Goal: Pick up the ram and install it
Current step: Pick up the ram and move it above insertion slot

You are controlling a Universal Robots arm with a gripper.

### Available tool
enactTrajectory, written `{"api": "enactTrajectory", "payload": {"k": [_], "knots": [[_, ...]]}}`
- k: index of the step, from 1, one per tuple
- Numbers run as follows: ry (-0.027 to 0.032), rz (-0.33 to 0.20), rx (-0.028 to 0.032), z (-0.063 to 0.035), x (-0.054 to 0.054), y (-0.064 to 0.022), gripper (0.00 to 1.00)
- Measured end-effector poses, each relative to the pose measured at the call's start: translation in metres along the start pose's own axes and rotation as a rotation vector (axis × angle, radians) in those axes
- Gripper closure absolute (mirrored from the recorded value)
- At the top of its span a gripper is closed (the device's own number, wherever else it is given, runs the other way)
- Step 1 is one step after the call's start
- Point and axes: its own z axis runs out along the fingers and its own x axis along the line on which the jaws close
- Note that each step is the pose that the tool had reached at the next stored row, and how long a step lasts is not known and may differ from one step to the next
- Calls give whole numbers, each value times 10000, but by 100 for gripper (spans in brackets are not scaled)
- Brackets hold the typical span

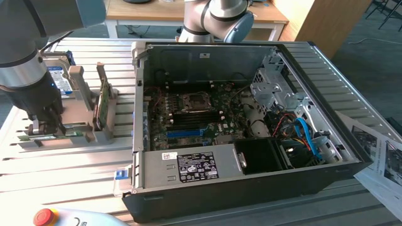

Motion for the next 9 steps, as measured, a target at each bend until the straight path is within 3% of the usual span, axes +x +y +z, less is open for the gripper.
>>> {"api": "enactTrajectory", "payload": {"k": [9], "knots": [[0, -1, -5, -215, -1, 6, 88]]}}
